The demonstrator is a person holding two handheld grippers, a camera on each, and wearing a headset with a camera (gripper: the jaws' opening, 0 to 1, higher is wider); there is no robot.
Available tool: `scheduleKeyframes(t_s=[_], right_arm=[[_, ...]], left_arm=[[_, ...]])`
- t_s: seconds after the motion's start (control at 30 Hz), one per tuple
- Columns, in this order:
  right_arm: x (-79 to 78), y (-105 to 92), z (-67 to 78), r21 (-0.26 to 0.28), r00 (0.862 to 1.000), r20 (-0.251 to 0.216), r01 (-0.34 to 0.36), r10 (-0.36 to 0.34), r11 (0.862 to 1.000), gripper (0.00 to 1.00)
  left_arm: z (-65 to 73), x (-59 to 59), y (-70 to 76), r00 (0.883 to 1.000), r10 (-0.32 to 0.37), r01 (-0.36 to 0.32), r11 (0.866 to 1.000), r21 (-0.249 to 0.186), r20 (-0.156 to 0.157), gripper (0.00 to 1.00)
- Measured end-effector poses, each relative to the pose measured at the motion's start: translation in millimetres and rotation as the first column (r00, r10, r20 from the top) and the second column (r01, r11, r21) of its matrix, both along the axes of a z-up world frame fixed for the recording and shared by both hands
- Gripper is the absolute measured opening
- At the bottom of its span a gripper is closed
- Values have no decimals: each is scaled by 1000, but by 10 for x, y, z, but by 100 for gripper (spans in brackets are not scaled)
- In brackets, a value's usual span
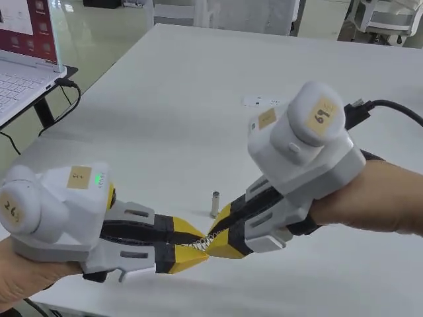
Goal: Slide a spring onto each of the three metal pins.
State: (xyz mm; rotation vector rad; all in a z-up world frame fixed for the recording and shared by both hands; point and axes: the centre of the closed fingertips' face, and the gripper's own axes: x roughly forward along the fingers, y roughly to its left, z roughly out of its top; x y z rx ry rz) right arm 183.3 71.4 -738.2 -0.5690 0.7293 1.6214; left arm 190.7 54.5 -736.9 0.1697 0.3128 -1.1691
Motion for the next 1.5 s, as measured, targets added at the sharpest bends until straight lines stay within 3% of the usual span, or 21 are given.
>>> scheduleKeyframes(t_s=[0.1,0.47,0.67,0.8,0.9,1.5], right_arm=[[1,1,11,3,1000,-12,4,-4,1000,8],[24,-24,-11,-40,1000,14,0,1,999,8],[88,-68,-52,-91,999,54,1,4,996,8],[118,-104,-90,-113,997,74,6,2,994,8],[110,-105,-97,-116,997,74,7,2,993,8],[136,-105,-63,-135,996,94,4,9,991,8]], left_arm=[[7,-4,-11,1000,-2,2,1000,-3,2,2],[-14,19,-52,1000,1,-1,1000,5,21,3],[-38,26,-31,1000,5,-6,999,35,29,7],[-54,20,14,999,14,-15,999,46,29,4],[-58,10,24,1000,12,-14,999,43,29,0],[-69,25,-30,1000,-2,0,998,57,30,2]])
